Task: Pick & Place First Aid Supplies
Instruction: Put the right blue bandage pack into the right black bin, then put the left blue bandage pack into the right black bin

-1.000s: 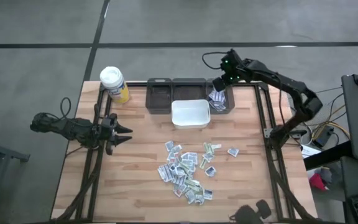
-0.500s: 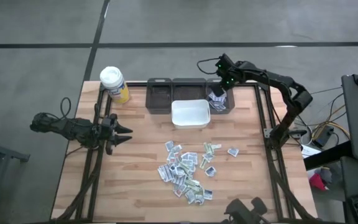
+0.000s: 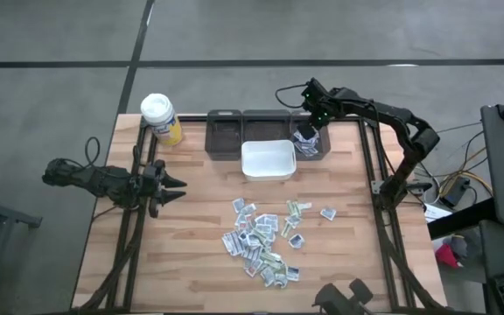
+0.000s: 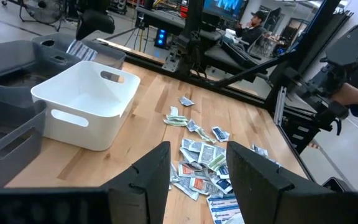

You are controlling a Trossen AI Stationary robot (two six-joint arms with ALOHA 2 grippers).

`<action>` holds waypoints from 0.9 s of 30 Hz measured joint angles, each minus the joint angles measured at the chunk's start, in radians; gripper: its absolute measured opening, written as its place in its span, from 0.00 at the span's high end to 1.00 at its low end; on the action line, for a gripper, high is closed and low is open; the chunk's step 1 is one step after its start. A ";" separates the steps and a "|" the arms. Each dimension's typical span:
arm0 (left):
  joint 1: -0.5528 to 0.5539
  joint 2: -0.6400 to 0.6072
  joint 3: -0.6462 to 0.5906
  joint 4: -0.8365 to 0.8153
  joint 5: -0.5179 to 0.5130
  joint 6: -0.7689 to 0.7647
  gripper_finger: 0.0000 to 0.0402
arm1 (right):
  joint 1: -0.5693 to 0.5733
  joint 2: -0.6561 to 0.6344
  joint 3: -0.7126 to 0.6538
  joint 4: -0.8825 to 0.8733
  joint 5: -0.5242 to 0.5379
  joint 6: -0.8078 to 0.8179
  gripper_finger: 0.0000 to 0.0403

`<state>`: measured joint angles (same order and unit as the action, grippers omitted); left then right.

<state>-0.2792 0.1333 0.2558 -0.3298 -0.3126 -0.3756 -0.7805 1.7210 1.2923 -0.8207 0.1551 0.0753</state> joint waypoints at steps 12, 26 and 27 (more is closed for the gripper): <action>0.000 0.000 0.000 0.000 0.000 -0.005 0.60 | 0.028 0.000 -0.043 -0.003 0.000 -0.027 0.89; 0.000 0.000 0.000 0.000 0.000 -0.037 0.60 | 0.083 -0.168 0.106 -0.195 -0.364 0.022 0.77; 0.000 0.000 0.000 0.000 0.000 -0.037 0.60 | 0.097 -0.197 0.098 -0.194 -0.405 0.021 0.77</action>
<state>-0.2792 0.1329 0.2558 -0.3294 -0.3122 -0.4130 -0.6840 1.5236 1.3899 -1.0145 -0.2495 0.0967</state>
